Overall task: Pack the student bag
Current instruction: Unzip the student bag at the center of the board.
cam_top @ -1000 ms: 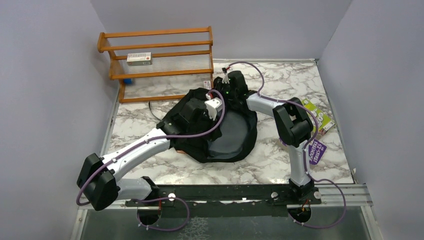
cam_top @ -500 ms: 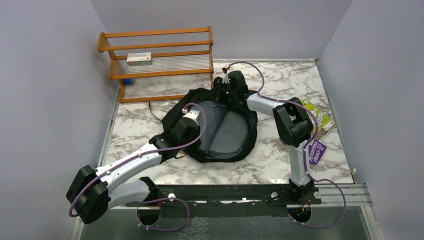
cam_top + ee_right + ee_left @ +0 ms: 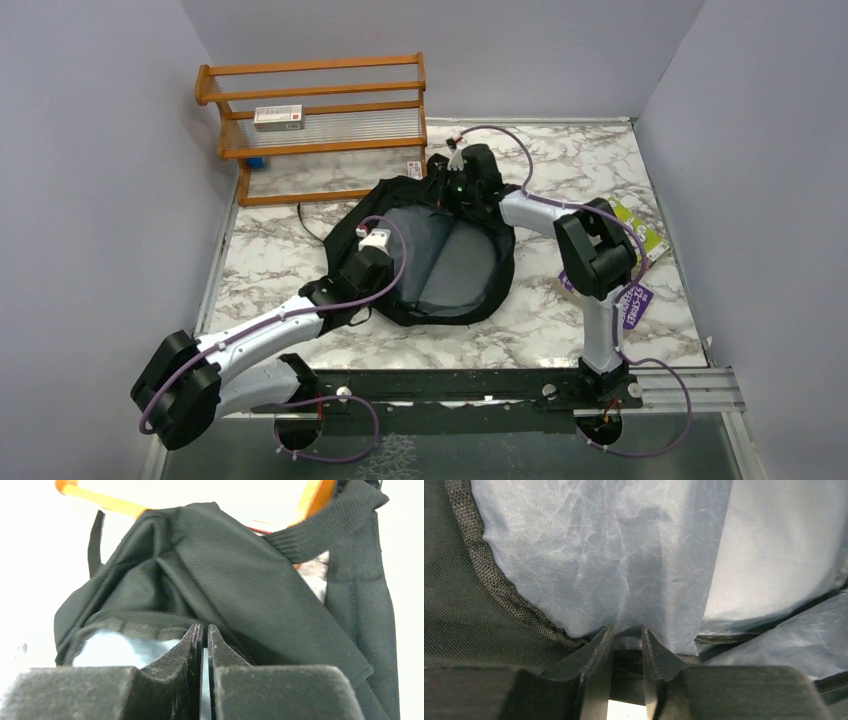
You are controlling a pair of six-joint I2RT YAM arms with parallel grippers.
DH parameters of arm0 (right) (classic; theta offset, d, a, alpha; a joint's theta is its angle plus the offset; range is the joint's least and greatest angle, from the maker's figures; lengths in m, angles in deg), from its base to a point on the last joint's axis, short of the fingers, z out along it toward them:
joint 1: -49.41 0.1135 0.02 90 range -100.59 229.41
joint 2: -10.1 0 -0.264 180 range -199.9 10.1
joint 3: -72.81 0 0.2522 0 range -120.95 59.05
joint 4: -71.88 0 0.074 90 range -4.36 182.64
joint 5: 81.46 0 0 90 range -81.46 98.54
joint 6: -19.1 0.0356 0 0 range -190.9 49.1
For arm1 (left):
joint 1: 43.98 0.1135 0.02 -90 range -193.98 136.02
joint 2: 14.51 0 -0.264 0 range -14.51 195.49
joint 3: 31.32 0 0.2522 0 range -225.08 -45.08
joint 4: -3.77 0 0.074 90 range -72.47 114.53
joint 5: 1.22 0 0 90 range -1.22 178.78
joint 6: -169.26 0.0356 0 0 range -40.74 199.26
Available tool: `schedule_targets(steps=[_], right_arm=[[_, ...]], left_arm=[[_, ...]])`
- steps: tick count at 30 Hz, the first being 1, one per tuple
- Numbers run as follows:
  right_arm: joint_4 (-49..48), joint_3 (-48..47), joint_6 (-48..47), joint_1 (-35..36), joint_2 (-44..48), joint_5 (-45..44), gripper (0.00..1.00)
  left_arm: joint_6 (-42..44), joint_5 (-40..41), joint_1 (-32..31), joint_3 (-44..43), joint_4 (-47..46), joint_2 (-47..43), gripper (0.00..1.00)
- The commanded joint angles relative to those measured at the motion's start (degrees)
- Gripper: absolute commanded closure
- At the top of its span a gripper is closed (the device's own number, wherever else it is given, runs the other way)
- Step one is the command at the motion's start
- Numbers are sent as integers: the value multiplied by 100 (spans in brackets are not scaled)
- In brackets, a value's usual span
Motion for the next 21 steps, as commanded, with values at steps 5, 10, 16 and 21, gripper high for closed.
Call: schedule_targets(steps=[5,10,16,21], right_arm=[[54,358,-450,0,1598,313,81],[475,1009,-538,-11,2508,-533,73],[1273,1889,-515,-78,3754,-1967,62],[2132,2354,-205,-382,4660,-3333,58]], left_arm=[[618,-103,4,-1115,170,-502,64],[804,-145,4,-1469,204,-404,57],[1052,-192,8,-1638,-192,50,48],[1211,-554,13,-1857,-616,573,41]])
